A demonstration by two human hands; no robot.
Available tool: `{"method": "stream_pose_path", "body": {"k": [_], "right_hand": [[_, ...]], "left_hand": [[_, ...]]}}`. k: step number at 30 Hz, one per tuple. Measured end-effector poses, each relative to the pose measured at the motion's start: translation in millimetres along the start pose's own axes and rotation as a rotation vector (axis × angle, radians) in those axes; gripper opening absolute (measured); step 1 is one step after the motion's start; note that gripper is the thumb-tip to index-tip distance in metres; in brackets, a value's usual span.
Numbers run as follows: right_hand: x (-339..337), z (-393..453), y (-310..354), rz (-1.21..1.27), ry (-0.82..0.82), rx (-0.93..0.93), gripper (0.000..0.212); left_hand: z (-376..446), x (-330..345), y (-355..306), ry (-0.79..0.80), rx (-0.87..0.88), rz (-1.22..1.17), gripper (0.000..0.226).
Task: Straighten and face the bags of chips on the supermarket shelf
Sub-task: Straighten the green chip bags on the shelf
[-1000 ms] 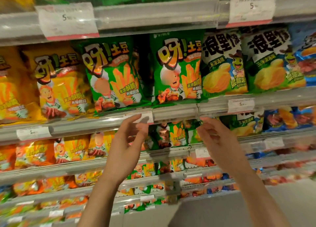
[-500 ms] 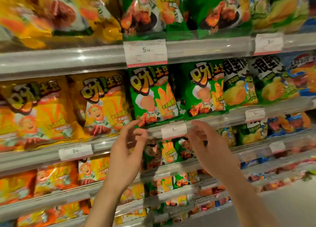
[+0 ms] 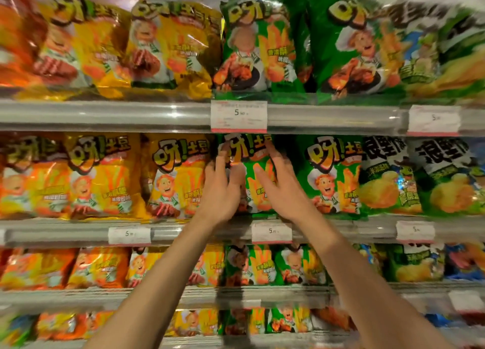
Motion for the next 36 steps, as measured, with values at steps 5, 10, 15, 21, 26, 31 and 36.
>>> {"method": "stream_pose_path", "body": {"k": [5,10,15,21,26,31,36], "right_hand": [[5.3,10.7,-11.5,0.084,-0.069,0.006,0.064],[5.7,9.5,-21.5,0.136,-0.098,0.025,0.064],[6.9,3.2,-26.2,0.267,-0.091,0.081,0.065],[5.0,9.9,-22.1,0.283,0.017,0.299,0.079],[10.8,11.8,-19.4,0.246,0.101,0.347,0.076],[12.7,8.6,-16.6,0.190,0.032,0.361,0.073],[17.2,5.1,-12.0,0.164,-0.083,0.424,0.072]], "left_hand": [[19.0,8.3,-5.1,-0.108,-0.005,-0.065,0.052],[26.8,14.2,-3.5,-0.074,0.007,-0.069,0.053],[21.9,16.5,0.2,-0.078,-0.015,-0.139,0.069],[14.4,13.1,9.6,-0.007,-0.222,-0.284,0.077],[14.3,14.9,13.3,0.025,-0.243,-0.298,0.076],[11.9,14.9,10.2,0.039,-0.239,-0.233,0.073],[18.7,15.4,14.6,-0.001,-0.192,-0.103,0.065]]}}
Point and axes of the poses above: each hand's wrist, its own z-axis towards the middle knuckle, its own x-axis out of the palm, y = z × x, the point moved 2 cm from there along z, towards the middle knuckle, and after that the axes turned 15 degrees about -z, right-handed, at the moved point
